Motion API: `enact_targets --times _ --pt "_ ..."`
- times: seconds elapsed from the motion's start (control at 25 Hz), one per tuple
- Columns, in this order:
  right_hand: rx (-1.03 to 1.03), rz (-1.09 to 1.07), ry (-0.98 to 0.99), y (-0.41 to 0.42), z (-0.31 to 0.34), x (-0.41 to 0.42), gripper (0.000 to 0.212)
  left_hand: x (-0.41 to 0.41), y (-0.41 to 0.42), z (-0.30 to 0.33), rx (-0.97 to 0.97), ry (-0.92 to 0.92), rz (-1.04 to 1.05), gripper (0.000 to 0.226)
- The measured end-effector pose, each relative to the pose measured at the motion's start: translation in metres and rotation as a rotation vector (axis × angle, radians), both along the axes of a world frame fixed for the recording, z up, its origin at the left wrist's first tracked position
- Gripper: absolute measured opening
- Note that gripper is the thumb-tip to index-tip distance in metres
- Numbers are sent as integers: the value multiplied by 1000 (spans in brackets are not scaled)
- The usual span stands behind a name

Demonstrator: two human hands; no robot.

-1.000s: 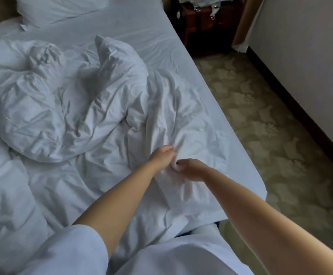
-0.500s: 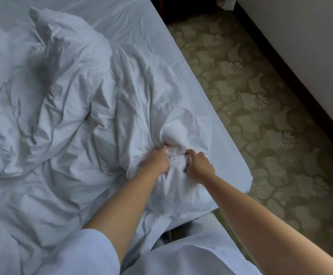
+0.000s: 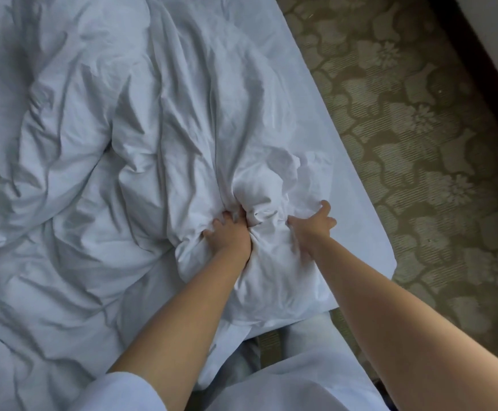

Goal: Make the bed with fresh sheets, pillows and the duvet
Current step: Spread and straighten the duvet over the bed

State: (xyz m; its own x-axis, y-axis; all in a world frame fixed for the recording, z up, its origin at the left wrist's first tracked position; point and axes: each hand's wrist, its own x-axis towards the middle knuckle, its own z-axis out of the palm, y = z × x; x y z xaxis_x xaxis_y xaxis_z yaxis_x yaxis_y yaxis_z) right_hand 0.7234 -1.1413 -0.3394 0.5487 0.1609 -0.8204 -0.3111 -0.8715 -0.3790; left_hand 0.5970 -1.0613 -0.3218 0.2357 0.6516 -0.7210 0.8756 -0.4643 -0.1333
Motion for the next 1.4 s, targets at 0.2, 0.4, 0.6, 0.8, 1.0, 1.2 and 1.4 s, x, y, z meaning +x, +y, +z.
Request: enact_targets --times 0.2,0.4,0.6,0.8,1.0,1.2,1.4 --pt "113 39 93 0 5 -7 88 -7 -1 0 10 -47 15 55" --pt "166 480 -243 -3 49 -23 57 -28 -10 36 58 -400 255 47" --pt "121 280 -580 -22 125 -20 45 -15 -30 79 -42 -711 90 55" --pt "104 126 -851 -80 213 -4 48 20 -60 126 -398 -861 126 70" --pt "62 87 -1080 -111 273 16 59 60 -92 163 -444 -989 31 100" --pt "14 0 -1072 -165 291 57 61 100 -149 182 -228 -902 -274 134" --pt "52 62 -993 -206 277 84 64 131 -209 161 -286 -684 -351 145"
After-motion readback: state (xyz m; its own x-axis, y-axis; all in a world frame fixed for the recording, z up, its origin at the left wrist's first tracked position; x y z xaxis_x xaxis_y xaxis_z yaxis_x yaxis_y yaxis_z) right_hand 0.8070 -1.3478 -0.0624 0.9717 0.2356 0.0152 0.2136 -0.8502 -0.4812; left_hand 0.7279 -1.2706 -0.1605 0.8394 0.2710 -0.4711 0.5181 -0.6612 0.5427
